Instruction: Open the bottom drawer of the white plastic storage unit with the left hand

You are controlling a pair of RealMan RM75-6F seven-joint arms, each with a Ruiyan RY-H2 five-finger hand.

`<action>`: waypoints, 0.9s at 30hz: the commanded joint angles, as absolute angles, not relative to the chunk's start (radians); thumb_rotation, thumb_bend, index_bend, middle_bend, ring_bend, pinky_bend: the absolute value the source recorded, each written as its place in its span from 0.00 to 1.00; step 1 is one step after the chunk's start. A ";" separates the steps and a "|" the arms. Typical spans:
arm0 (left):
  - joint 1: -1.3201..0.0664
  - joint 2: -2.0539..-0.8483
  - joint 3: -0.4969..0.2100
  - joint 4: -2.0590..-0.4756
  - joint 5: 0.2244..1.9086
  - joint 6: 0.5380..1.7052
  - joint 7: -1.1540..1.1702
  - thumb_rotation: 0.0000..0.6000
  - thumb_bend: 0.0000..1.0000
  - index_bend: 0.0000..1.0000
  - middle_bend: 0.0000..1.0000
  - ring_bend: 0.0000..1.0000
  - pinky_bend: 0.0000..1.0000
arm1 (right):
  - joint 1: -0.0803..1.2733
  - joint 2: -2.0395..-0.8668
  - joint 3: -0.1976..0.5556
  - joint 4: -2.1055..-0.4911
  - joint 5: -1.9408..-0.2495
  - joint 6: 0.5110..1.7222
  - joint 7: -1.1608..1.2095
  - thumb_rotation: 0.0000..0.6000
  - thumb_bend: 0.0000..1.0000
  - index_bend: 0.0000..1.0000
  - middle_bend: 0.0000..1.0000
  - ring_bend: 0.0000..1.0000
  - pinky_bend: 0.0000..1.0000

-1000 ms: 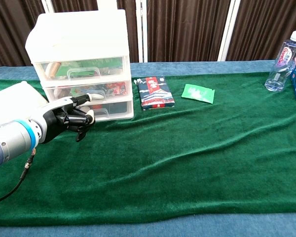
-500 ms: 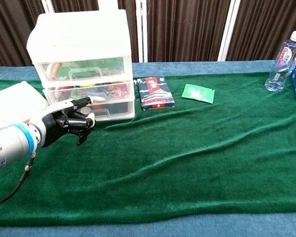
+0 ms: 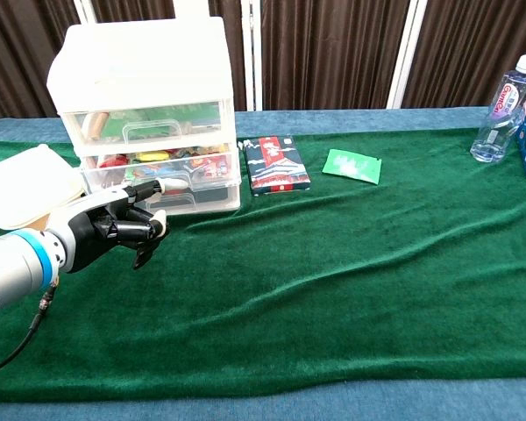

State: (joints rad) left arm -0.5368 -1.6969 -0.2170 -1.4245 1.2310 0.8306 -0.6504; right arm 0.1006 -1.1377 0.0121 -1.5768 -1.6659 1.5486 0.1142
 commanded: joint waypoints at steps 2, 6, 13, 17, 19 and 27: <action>-0.532 -1.696 -0.213 -1.424 1.241 0.841 -0.657 1.00 0.76 0.15 0.86 0.76 0.74 | 0.100 -1.138 0.012 -1.577 -1.666 1.549 0.113 1.00 0.09 0.03 0.00 0.00 0.00; -0.528 -1.692 -0.211 -1.422 1.248 0.850 -0.670 1.00 0.76 0.10 0.86 0.76 0.74 | 0.100 -1.138 0.012 -1.576 -1.666 1.548 0.113 1.00 0.09 0.03 0.00 0.00 0.00; -0.512 -1.677 -0.201 -1.424 1.264 0.866 -0.703 1.00 0.76 0.08 0.86 0.76 0.74 | 0.101 -1.140 0.013 -1.576 -1.663 1.545 0.109 1.00 0.09 0.03 0.00 0.00 0.00; -0.499 -1.666 -0.181 -1.422 1.287 0.876 -0.729 1.00 0.76 0.07 0.86 0.76 0.74 | 0.101 -1.142 0.012 -1.575 -1.665 1.546 0.105 1.00 0.09 0.03 0.00 0.00 0.00; -0.488 -1.661 -0.166 -1.425 1.310 0.895 -0.736 1.00 0.76 0.07 0.86 0.76 0.74 | 0.100 -1.142 0.011 -1.575 -1.665 1.546 0.103 1.00 0.09 0.03 0.00 0.00 0.00; -0.422 -1.651 -0.069 -1.464 1.400 1.021 -0.601 1.00 0.76 0.08 0.86 0.76 0.73 | 0.102 -1.145 0.012 -1.575 -1.658 1.536 0.100 1.00 0.09 0.03 0.00 0.00 0.00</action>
State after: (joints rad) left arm -0.4516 -1.6538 -0.0982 -1.4444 1.3803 0.9663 -0.6826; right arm 0.1022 -1.1445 0.0119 -1.5744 -1.6579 1.5366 0.1002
